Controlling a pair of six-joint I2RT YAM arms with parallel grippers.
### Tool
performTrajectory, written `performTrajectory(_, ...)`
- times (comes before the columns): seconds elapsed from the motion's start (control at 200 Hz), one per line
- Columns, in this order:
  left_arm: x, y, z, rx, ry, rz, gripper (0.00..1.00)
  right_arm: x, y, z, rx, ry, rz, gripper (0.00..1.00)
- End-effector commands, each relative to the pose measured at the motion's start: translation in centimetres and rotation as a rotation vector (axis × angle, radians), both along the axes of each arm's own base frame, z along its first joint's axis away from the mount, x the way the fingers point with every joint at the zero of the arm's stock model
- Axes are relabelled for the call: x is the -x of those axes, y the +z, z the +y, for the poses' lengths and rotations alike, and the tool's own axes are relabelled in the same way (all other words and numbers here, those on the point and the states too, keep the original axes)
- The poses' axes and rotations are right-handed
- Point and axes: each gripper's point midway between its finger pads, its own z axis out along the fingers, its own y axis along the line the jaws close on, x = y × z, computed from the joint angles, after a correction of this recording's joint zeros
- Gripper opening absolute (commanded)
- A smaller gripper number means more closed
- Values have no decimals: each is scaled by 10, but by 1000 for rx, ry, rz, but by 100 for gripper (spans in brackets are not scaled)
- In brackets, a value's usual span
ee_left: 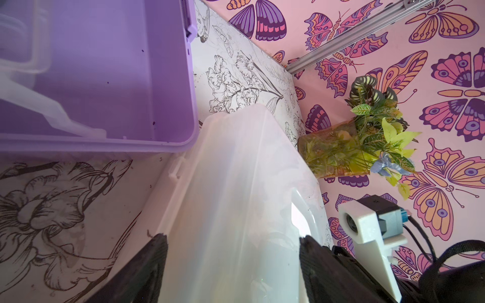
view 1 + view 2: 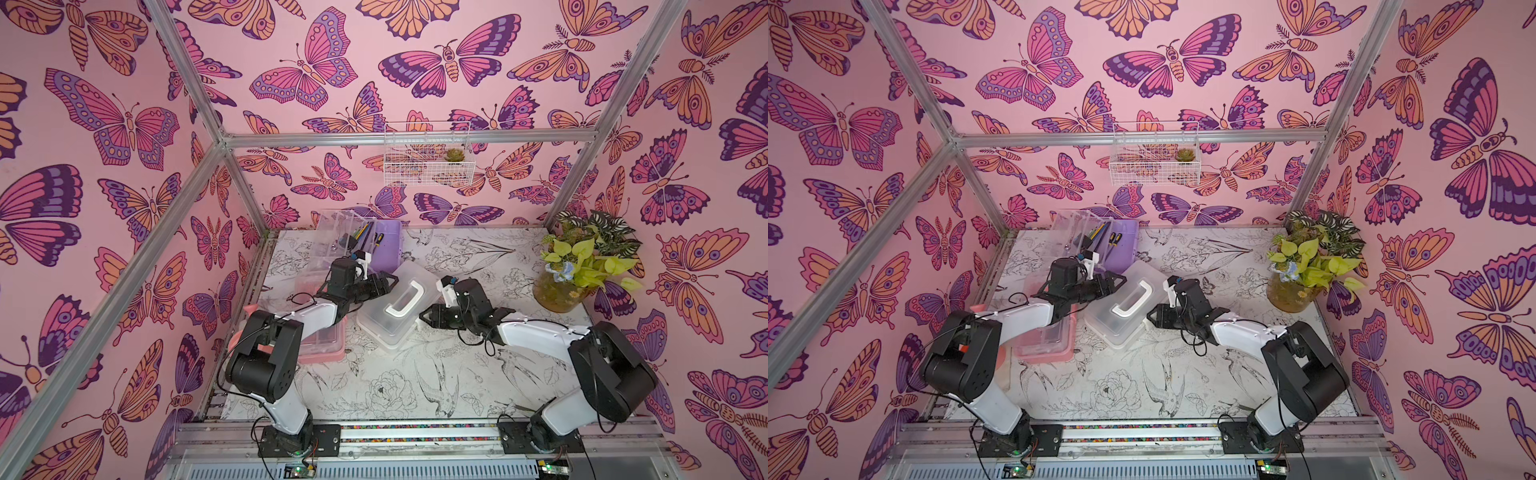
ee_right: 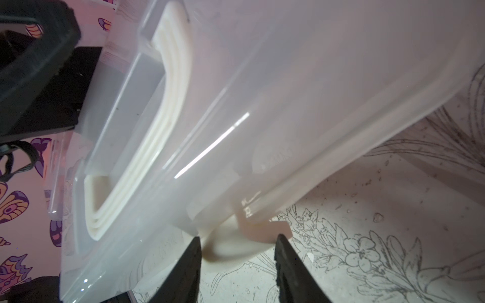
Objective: Close toolboxes
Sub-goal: Fasten the toolbox latch on the toolbox.
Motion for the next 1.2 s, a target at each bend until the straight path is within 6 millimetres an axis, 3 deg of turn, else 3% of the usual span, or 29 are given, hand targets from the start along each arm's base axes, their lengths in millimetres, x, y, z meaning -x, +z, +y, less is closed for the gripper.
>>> performTrajectory(0.0,64,-78,-11,-42,-95,334,79,-4,-3,16,-61,23,-19,46)
performTrajectory(0.295,86,-98,-26,-54,-148,402,78,-9,2,27,-149,36,-51,46)
performTrajectory(0.561,94,-101,-40,-41,-193,422,77,-16,10,32,-199,34,-107,45)
performTrajectory(0.891,100,-94,-44,-33,-199,414,77,-21,11,24,-129,3,-125,46)
performTrajectory(1.197,90,-75,-47,-9,-181,380,78,-22,19,20,-116,5,-131,50)
